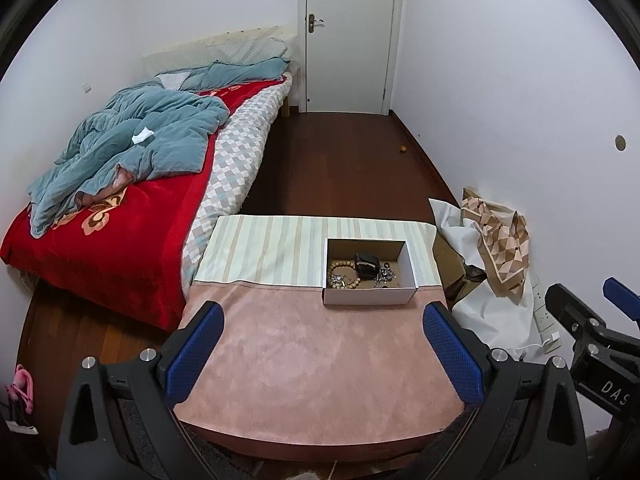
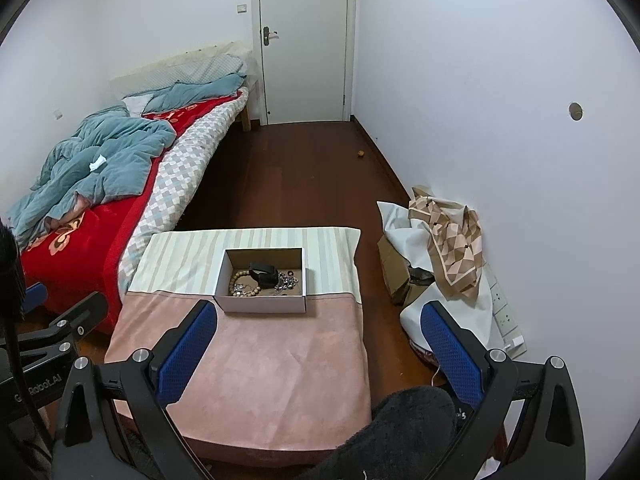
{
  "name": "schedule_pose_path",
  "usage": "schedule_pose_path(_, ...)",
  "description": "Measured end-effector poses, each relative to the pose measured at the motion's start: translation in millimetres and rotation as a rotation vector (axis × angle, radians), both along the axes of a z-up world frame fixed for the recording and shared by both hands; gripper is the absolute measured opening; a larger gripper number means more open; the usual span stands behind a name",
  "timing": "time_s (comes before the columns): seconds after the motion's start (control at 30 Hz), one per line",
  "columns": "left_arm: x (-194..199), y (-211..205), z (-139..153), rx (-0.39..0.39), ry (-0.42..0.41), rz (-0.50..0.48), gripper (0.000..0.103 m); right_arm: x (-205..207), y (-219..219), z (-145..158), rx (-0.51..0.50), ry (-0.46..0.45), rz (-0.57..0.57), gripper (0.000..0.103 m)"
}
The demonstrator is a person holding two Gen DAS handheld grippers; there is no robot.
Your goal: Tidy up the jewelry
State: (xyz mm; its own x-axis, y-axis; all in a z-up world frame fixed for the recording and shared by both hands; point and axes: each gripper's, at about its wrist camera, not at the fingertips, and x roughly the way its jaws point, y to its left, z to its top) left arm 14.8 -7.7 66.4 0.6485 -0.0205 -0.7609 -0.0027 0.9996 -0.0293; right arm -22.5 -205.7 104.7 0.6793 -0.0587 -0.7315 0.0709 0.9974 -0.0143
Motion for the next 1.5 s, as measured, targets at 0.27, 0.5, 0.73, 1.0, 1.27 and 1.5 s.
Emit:
schedule_pose_path(0.27,24.2,-3.2,-12.0,0.022,0.041,0.022,0.103,24.1,-3.7,-10.5,-0.012,0.019,-0.019,0.103)
schedule_pose_path(0.5,52.9,-4.2,-28.0,0.04,0.089,0.048,0.103,62.8,-3.4,-32.5,-0.018,0.068,-0.02,0.103)
schedule_pose_path(0.73,74.5,-6.8,-33.7,0.052,0.119,0.045,0.103,95.2,-4.1,-46.8,-0.022,0.11,-0.02,0.103)
schedule_pose_path(1.0,91.4,-9.6,-41.0,0.047,0.16,0.041,0.103,117.6,-4.2,-55.3,-0.027,0.153,-0.013,0.103)
schedule_pose_path(1.27,95.8,-9.8,-46.8,0.038,0.181,0.049,0.103,127.5,-3.4,-64.8,-0.025,0.189,-0.005,0.103)
schedule_pose_path(1.5,95.2,-8.1,-47.8,0.037,0.182,0.052,0.103,127.7,-2.9,-69.4,-0.027,0.204,-0.001,0.103)
